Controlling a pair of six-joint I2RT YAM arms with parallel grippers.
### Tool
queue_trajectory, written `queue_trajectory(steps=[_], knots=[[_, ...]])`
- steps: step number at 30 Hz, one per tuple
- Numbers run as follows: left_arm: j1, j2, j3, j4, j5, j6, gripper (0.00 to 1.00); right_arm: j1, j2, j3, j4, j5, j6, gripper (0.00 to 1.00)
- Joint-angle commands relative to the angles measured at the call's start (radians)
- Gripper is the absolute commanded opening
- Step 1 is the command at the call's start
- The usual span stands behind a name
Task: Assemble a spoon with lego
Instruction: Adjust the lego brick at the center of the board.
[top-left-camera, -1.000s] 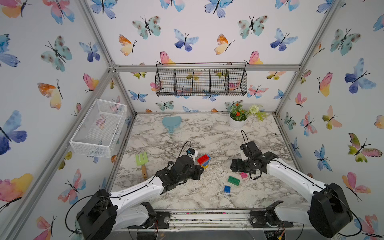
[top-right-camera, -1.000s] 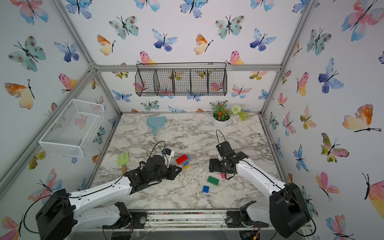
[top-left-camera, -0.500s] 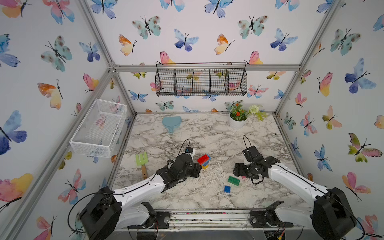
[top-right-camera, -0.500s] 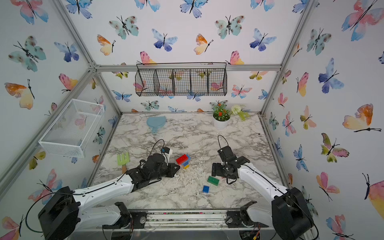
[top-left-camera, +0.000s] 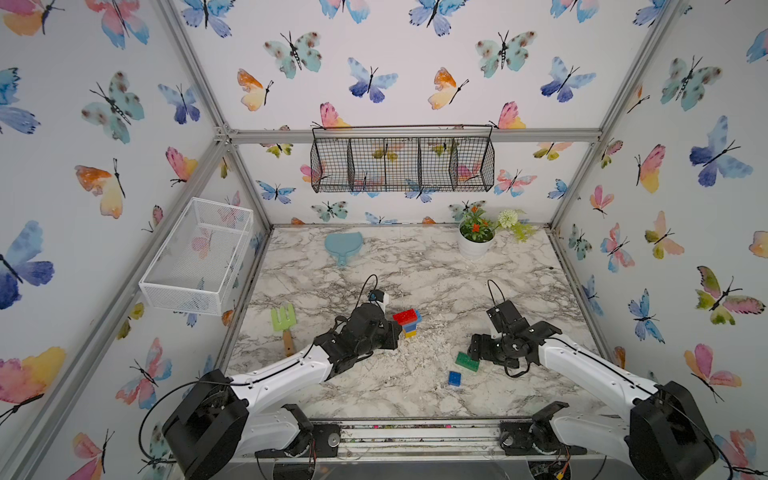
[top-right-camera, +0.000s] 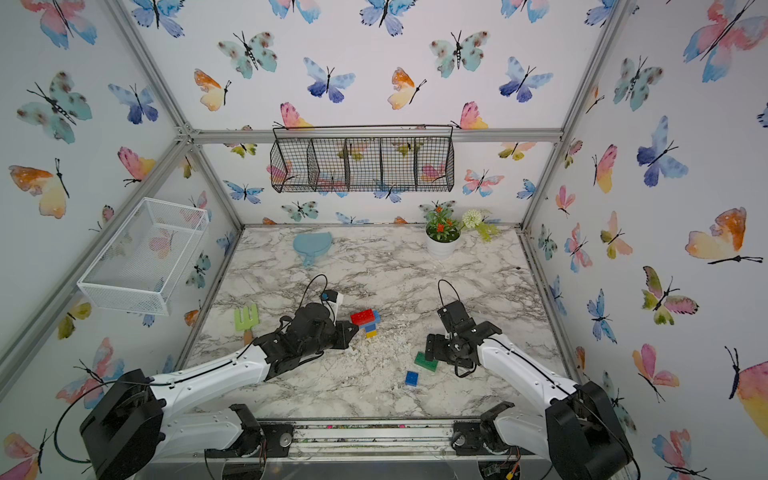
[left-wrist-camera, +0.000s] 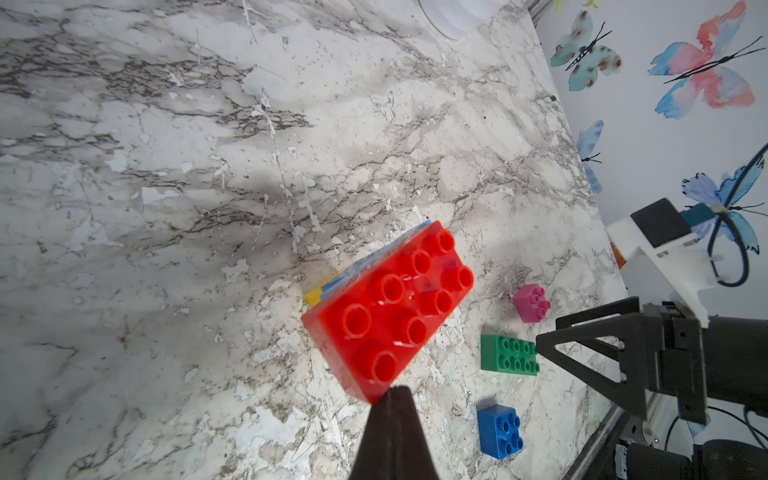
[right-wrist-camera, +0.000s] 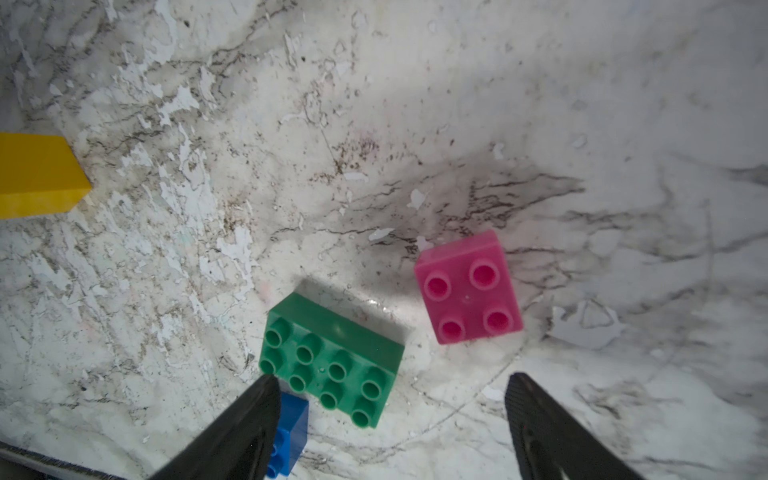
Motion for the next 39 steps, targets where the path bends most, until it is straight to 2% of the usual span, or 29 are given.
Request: queue_trajectory(steps=[1,13,20,23,34,39], knots=[[0.012,0.009,0.03,0.008,-0.026,0.03,0.03,-0.003,-0.008,-0.01,0.001,0.013,0.021,0.87],[0.06,0.048,0.037,0.039,-0.001,0.06,0.03,-0.003,0.078,0.051,-0.019,0.162,0.021,0.87],[0.066,0.072,0.053,0.061,0.019,0.069,0.03,-0.002,0.123,0.076,-0.031,0.19,-0.016,0.76],[0.073,0.076,0.057,0.065,0.025,0.077,0.03,-0.002,0.152,0.067,-0.012,0.139,-0.037,0.75],[0.08,0.031,0.022,0.085,0.054,0.076,0.05,-0.003,0.209,0.096,-0.036,0.234,-0.011,0.63],[0.08,0.001,0.006,0.087,0.067,0.071,0.06,-0.002,0.254,0.117,-0.03,0.234,-0.032,0.59]])
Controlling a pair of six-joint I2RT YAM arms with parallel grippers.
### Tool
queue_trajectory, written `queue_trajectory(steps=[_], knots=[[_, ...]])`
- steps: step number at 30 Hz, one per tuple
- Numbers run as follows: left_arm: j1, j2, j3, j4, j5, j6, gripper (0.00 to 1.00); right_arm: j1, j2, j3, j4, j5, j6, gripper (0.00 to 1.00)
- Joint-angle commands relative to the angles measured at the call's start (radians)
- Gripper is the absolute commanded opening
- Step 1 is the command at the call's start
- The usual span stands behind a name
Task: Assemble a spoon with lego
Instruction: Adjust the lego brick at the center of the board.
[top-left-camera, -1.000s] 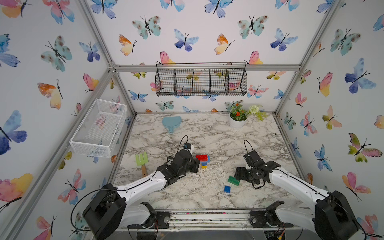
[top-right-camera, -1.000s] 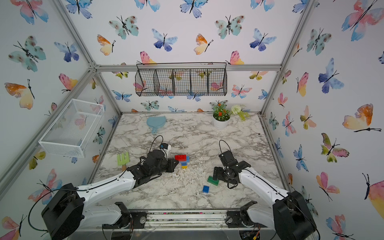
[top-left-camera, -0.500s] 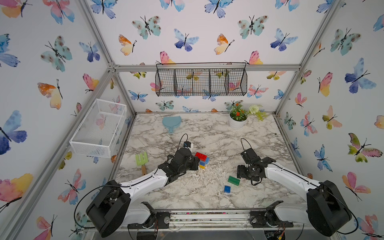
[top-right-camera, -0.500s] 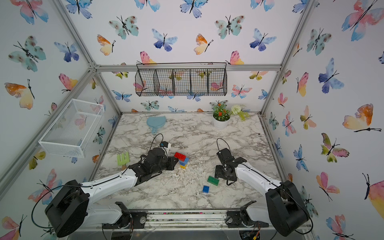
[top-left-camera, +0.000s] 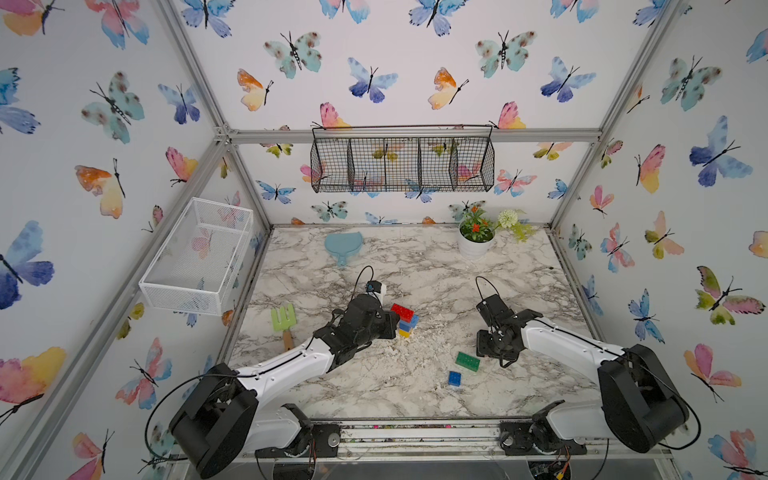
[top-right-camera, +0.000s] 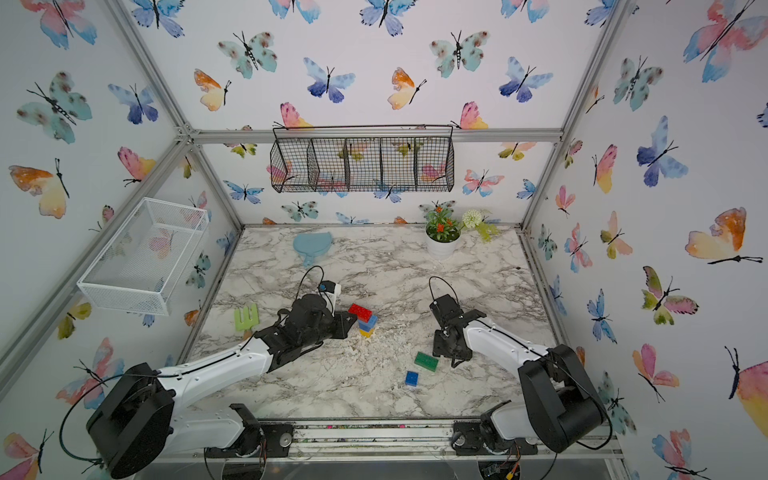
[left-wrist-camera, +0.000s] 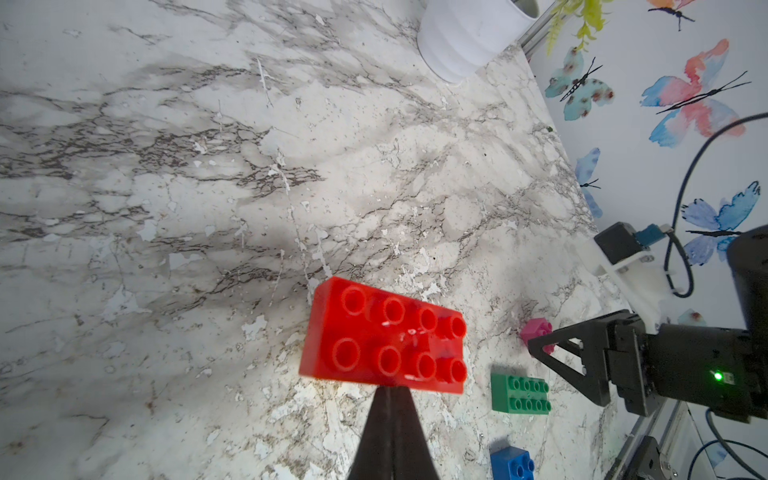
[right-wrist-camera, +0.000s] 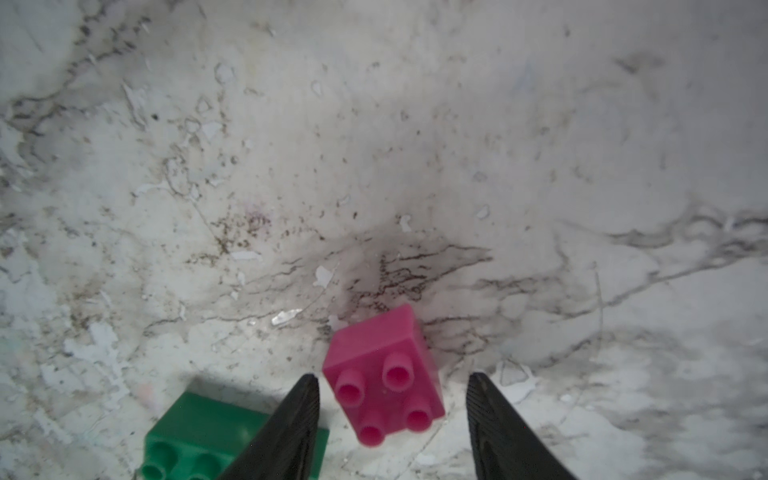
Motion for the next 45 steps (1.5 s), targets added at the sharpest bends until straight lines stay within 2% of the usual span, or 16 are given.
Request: queue_trajectory(steps=[1,6,17,30,37,40,42,45], knots=[[0.006,-0.042,-0.018,0.02,0.029,0.009,0.07,-0.002,0.022,0.018,-0.011,0.026,-0.017,0.59],[0.006,-0.066,-0.025,0.014,0.034,0.009,0.07,-0.003,0.042,0.031,-0.012,0.034,-0.034,0.5],[0.006,-0.086,-0.028,0.005,0.044,0.012,0.08,-0.002,0.065,0.056,-0.013,0.028,-0.064,0.4],[0.007,-0.133,-0.031,-0.015,0.061,0.014,0.09,-0.003,0.066,0.112,-0.036,-0.006,-0.131,0.13],[0.015,-0.247,-0.015,-0.085,0.09,-0.009,0.11,-0.001,0.021,0.18,-0.008,-0.129,-0.247,0.03],[0.029,-0.313,0.011,-0.134,0.104,-0.021,0.16,0.01,0.004,0.224,-0.024,-0.162,-0.316,0.01],[0.05,-0.341,0.014,-0.145,0.106,-0.029,0.18,0.015,-0.009,0.254,-0.019,-0.206,-0.365,0.01],[0.129,-0.34,-0.011,-0.115,0.167,-0.051,0.22,0.037,-0.029,0.282,0.022,-0.282,-0.434,0.01]])
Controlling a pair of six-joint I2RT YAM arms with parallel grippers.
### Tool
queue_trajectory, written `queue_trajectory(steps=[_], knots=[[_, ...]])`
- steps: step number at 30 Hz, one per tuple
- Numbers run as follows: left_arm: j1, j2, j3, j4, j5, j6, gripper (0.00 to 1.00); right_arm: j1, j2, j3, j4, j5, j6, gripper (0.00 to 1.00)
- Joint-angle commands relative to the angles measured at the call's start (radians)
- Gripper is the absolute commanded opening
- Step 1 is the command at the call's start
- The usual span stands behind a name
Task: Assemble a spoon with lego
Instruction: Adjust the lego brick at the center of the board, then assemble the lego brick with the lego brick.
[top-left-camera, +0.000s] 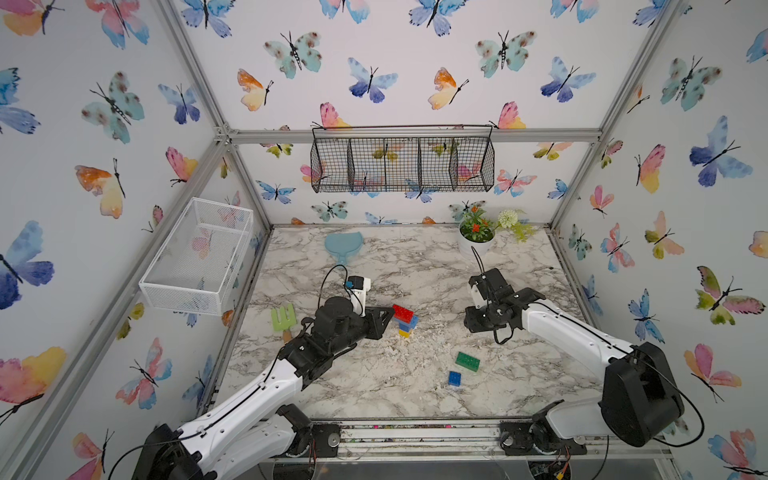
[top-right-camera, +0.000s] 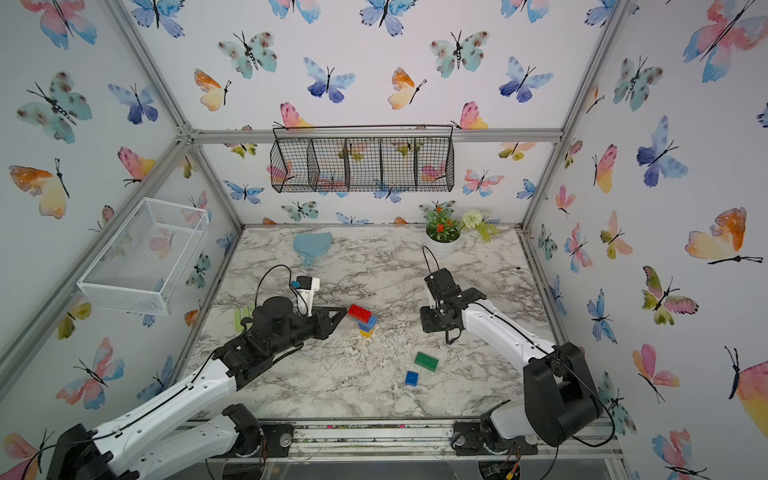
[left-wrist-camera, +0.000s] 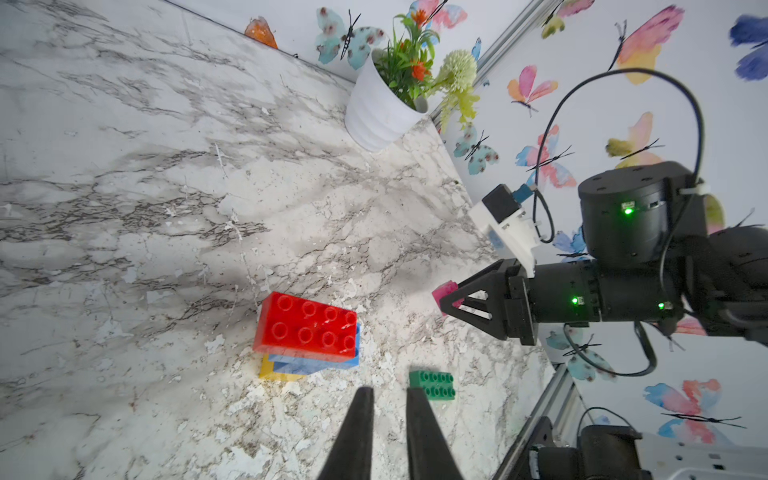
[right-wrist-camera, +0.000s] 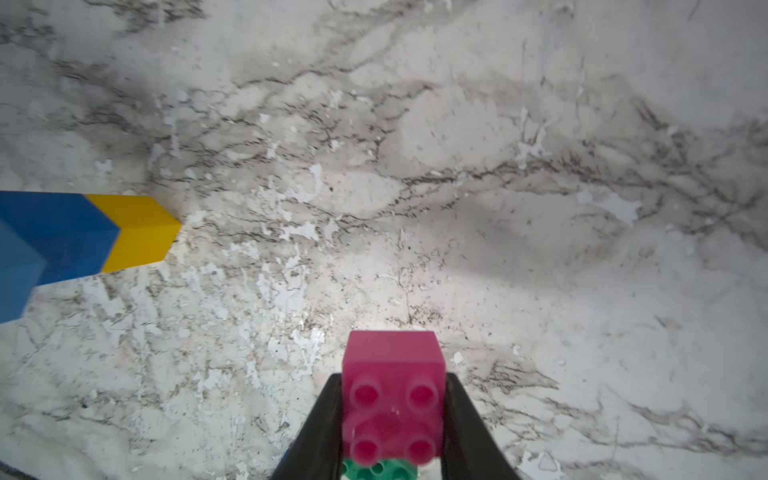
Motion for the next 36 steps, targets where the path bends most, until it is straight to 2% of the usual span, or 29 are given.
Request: queue_trajectory(steps=[1,4,10,14,20,36], knots=[[0.087,0.01,-0.007,0.0,0.086,-0.027,0.23,0.029,-0.027,0.038,0.024,-0.119,-0.121,0.01],[0.143,0.055,-0.016,0.052,0.151,-0.036,0.28,0.062,-0.008,0.074,0.042,-0.157,-0.18,0.02],[0.151,0.126,0.036,0.051,0.171,0.015,0.37,0.16,0.087,0.171,0.026,-0.171,-0.256,0.01],[0.154,0.144,0.025,0.082,0.177,0.012,0.41,0.183,0.127,0.187,0.028,-0.179,-0.283,0.01],[0.156,0.186,0.014,0.102,0.177,0.015,0.43,0.231,0.167,0.215,0.032,-0.184,-0.313,0.01],[0.157,0.245,0.004,0.121,0.168,0.032,0.44,0.256,0.248,0.309,-0.041,-0.16,-0.348,0.01]])
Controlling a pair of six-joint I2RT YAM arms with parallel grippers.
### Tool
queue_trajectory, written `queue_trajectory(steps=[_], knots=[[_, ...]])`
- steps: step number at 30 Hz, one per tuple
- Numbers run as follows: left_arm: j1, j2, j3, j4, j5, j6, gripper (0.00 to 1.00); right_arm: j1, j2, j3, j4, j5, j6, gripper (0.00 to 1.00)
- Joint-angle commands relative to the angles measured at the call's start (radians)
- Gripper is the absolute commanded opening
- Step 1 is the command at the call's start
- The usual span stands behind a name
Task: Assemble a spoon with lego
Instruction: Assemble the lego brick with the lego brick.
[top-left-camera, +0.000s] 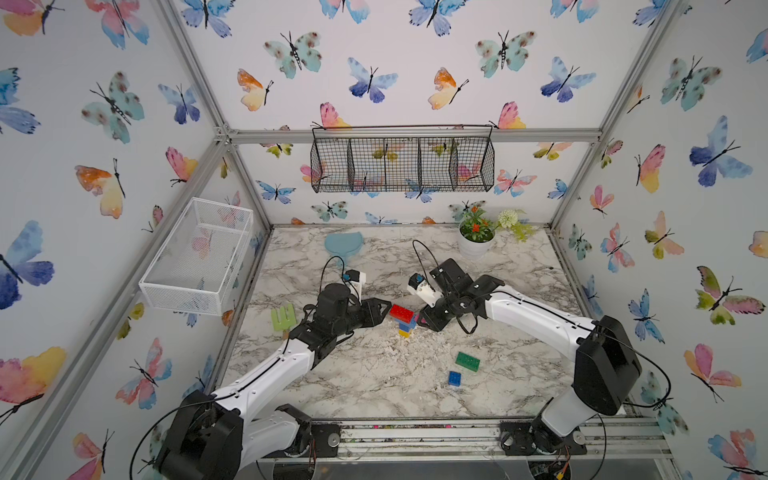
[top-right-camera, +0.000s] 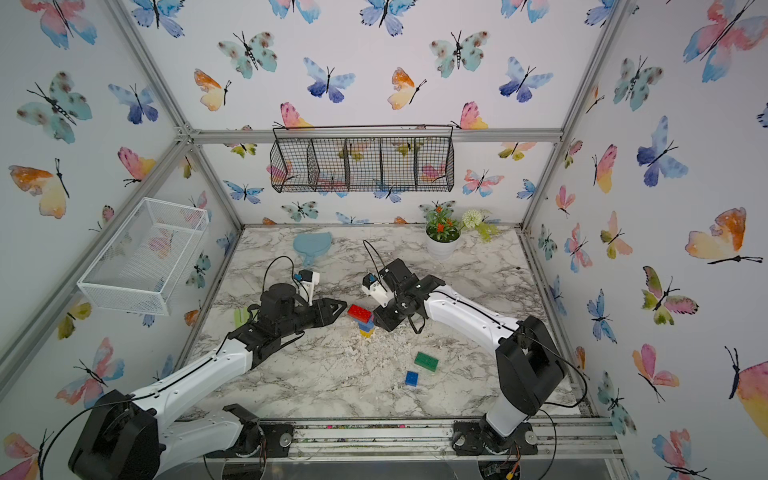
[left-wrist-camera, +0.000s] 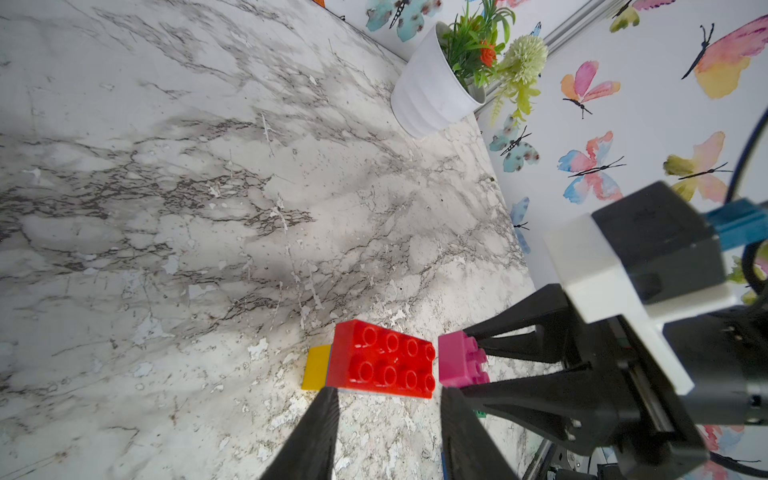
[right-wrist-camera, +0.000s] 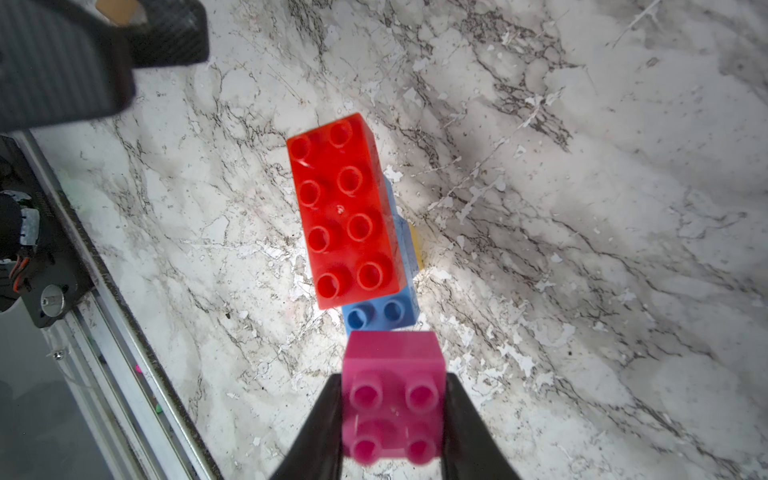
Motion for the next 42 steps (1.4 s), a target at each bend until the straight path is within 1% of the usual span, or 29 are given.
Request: queue_trajectory(steps=[1,9,25,31,42], knots=[[0.006,0.018,0.003,0.023,0.018,0.022,0.44,0.01,0.019,0.039,-0.044,0.008,-0.022,0.01],[0.005,0.047,0.003,0.035,0.015,0.028,0.45,0.022,0.056,0.082,-0.081,0.019,-0.038,0.02],[0.005,0.094,-0.004,0.063,0.025,0.033,0.45,0.043,0.108,0.119,-0.108,0.047,-0.051,0.01],[0.005,0.107,-0.007,0.07,0.029,0.033,0.45,0.054,0.124,0.127,-0.123,0.072,-0.053,0.01],[0.002,0.111,-0.017,0.079,0.029,0.033,0.45,0.095,0.184,0.202,-0.193,0.146,-0.032,0.01]])
